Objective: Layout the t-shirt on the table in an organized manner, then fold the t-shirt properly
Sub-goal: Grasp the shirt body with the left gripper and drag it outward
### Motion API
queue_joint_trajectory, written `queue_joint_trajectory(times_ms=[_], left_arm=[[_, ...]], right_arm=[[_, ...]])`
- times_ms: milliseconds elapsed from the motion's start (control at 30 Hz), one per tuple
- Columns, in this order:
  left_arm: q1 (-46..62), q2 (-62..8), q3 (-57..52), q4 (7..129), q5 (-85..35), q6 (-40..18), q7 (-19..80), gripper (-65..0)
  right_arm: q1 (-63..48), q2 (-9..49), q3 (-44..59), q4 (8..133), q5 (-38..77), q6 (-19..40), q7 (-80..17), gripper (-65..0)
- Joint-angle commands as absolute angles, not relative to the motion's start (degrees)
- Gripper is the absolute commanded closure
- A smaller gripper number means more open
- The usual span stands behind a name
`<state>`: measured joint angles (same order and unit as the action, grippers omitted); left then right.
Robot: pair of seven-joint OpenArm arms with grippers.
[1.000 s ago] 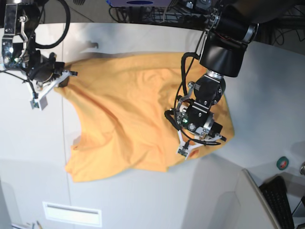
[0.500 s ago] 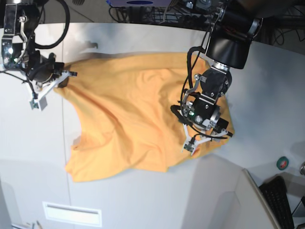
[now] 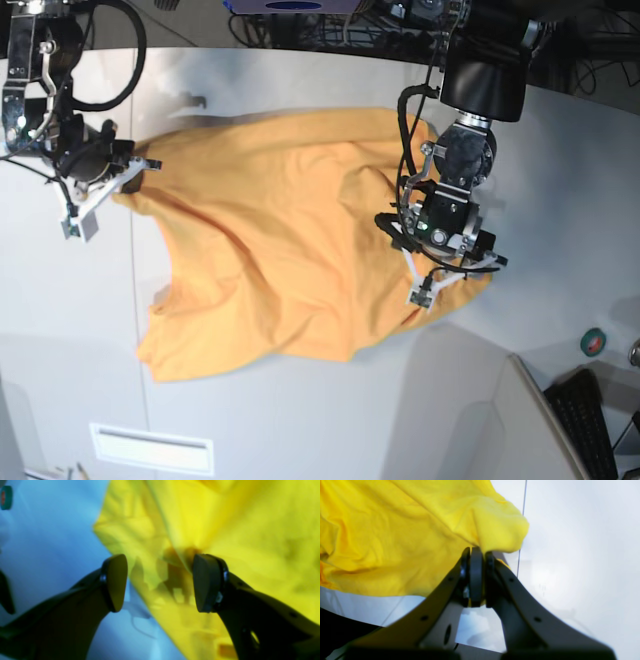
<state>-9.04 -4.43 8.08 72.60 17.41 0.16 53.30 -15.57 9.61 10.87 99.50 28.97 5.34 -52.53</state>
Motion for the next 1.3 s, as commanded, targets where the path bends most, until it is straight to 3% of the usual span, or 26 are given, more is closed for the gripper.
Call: queue_joint_trajectory(times_ms=[0, 300, 633, 1267], left_arm=[[-9.71, -4.7, 7.96, 73.71, 17.54, 0.66, 52.88, -38.2], [-10.07, -4.44, 7.43, 73.27, 16.84, 0.66, 52.44, -38.2], [-12.18, -4.26, 7.34, 77.23, 4.35, 0.66, 52.97, -38.2], [-10.15, -6.2, -1.71, 80.13, 4.0, 0.66, 55.78, -38.2]], right_arm=[[-15.08, 10.15, 11.12, 100.44, 29.58, 5.41, -51.65, 0.0], [-15.08, 10.15, 11.12, 100.44, 29.58, 5.41, -51.65, 0.0], [-15.08, 10.15, 11.12, 100.44, 29.58, 5.41, -51.65, 0.0], [-14.64, 10.15, 11.12, 100.44, 29.58, 5.41, -51.65, 0.0]])
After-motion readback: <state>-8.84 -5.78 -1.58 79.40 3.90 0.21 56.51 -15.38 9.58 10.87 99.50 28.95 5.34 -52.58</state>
